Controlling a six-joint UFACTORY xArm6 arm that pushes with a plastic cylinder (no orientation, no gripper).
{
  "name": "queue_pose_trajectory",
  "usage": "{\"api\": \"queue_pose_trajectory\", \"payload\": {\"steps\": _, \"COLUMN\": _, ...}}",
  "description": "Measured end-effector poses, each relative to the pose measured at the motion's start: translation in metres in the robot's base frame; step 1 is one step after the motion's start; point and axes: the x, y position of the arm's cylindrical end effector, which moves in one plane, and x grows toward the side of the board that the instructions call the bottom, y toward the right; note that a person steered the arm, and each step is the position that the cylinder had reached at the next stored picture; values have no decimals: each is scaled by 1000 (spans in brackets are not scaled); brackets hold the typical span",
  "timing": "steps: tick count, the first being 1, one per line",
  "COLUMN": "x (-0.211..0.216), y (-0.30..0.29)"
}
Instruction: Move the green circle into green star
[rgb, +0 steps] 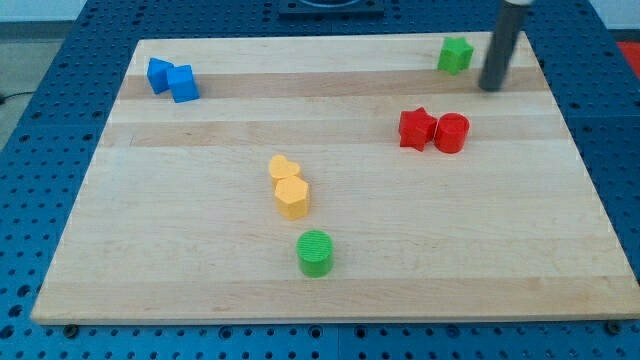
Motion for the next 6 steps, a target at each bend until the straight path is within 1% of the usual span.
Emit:
{"api": "queue_pose_trajectory", "payload": {"steps": 1, "x": 97, "y": 14}}
{"api": "queue_pose_trajectory", "payload": {"steps": 2, "x": 180, "y": -40}}
{"api": "queue_pose_trajectory", "payload": {"steps": 3, "x": 238, "y": -127}}
{"api": "queue_pose_trajectory", "payload": {"steps": 4, "x": 285, "y": -184}}
{"api": "queue_pose_trajectory", "payload": {"steps": 5, "x": 286, "y": -219}}
{"api": "queue_pose_trajectory", "payload": {"steps": 6, "x": 254, "y": -247}}
